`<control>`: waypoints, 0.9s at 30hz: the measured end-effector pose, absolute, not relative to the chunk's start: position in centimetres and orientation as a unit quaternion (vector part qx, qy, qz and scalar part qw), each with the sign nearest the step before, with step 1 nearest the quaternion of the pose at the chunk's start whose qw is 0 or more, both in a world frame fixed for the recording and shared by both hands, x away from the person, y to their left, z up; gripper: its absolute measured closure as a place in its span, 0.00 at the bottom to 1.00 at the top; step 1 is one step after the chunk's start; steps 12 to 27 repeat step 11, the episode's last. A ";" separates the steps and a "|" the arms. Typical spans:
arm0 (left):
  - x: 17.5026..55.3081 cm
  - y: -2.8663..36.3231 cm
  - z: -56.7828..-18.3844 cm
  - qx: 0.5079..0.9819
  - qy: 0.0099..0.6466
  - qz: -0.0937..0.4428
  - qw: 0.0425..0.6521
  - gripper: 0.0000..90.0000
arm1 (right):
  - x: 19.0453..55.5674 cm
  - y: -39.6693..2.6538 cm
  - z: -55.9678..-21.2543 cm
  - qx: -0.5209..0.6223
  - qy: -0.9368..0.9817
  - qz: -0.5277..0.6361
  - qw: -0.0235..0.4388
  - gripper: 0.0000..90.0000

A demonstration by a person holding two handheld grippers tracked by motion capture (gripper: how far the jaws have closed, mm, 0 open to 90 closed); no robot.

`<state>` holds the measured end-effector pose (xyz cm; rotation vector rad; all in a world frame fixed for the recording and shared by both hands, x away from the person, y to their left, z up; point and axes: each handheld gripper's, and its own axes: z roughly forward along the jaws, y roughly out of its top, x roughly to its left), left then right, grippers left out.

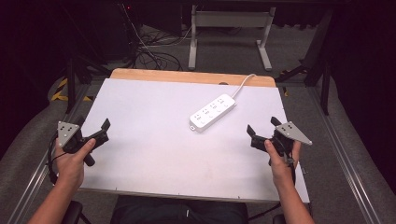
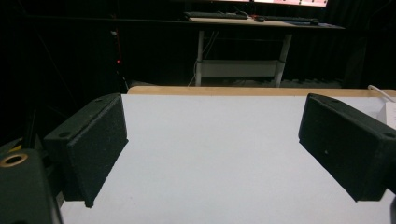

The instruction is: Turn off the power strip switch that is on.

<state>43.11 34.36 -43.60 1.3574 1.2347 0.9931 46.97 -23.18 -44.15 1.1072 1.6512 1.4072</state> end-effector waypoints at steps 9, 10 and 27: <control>43.3 34.4 -43.6 0.564 0.512 0.410 0.501 0.09 | 47.0 -23.1 -44.3 0.426 0.637 0.544 0.342 0.05; 43.4 34.4 -43.7 0.563 0.512 0.410 0.502 0.09 | 47.1 -23.1 -44.3 0.424 0.637 0.545 0.342 0.05; 43.4 34.4 -43.7 0.564 0.513 0.410 0.501 0.09 | 47.1 -23.2 -44.3 0.425 0.637 0.545 0.342 0.05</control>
